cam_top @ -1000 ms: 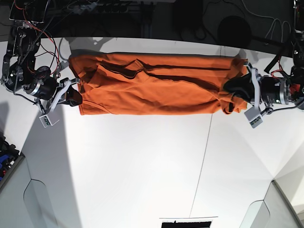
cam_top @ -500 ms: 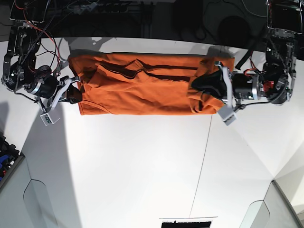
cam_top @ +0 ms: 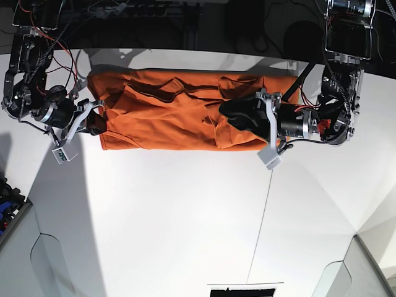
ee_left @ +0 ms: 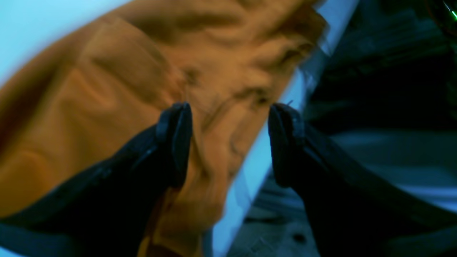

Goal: Layout the t-shirt on the table in an organized manner, then fold the t-shirt properly
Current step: 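Fold the held end with the left gripper toward the right gripper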

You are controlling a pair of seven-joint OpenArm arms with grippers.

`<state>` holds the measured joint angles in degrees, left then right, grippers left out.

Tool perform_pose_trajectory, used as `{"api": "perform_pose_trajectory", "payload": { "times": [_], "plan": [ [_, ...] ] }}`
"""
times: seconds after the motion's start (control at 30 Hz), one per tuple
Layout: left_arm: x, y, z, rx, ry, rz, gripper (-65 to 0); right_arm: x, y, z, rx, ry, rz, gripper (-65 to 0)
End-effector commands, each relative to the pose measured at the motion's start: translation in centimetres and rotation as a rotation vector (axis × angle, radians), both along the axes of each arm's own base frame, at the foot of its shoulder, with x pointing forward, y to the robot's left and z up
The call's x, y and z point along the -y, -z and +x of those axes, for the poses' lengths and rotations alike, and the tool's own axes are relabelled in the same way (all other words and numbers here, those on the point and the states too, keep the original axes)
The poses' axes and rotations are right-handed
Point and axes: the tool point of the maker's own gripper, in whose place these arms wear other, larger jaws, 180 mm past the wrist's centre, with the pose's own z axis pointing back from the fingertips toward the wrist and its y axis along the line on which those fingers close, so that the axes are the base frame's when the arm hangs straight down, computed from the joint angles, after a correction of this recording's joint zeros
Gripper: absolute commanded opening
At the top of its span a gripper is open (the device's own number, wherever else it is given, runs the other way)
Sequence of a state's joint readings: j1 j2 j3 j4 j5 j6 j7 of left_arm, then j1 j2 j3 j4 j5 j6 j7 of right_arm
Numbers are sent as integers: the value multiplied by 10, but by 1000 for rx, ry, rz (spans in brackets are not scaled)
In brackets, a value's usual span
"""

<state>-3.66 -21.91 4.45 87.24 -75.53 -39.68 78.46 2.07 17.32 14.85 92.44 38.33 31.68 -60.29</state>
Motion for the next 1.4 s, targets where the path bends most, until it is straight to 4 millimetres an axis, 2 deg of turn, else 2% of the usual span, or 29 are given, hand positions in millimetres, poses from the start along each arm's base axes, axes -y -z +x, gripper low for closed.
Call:
{"api": "perform_pose_trajectory", "payload": {
  "times": [0.0, 0.07, 0.2, 0.3, 0.43, 0.57, 0.73, 0.83, 0.93, 1.03, 1.1, 1.17, 1.37],
  "plan": [
    [4, -20, 8, 37, 4, -67, -288, 4, -13, 11, 53, 8, 0, -650],
    [10, -32, 4, 26, 18, -141, -288, 6, -12, 12, 57, 11, -14, -650],
    [8, -43, 9, 73, 14, -140, -289, 10, -10, 12, 54, 14, -36, -650],
    [-8, -62, 22, 157, -25, -126, -289, 10, -10, 12, 54, 14, -36, -650],
    [-35, -68, 29, 187, -74, -80, -289, 10, -8, 11, 49, 16, -39, -650],
    [-52, -49, 30, 172, -106, 23, -290, 19, -5, 15, 45, 64, -70, -650],
    [-72, -15, 18, 97, -159, 104, -290, 72, -1, 21, 28, 290, -209, -650],
    [-75, -7, 11, 68, -165, 109, -289, 79, -4, 18, 12, 307, -174, -650],
    [-76, -2, 6, 54, -163, 120, -289, 70, -5, 12, -9, 243, -137, -650],
    [-80, 3, 4, 47, -162, 150, -289, 49, -5, 5, -9, 150, -41, -414],
    [-82, 5, 4, 41, -164, 159, -289, 30, -6, -4, -6, 86, 51, -324],
    [-83, 8, 4, 36, -165, 168, -290, 23, 0, -10, -29, 73, 77, -308],
    [-84, 13, 0, 17, -171, 167, -289, 21, 20, -20, -100, 94, 125, -308]
  ]
}}
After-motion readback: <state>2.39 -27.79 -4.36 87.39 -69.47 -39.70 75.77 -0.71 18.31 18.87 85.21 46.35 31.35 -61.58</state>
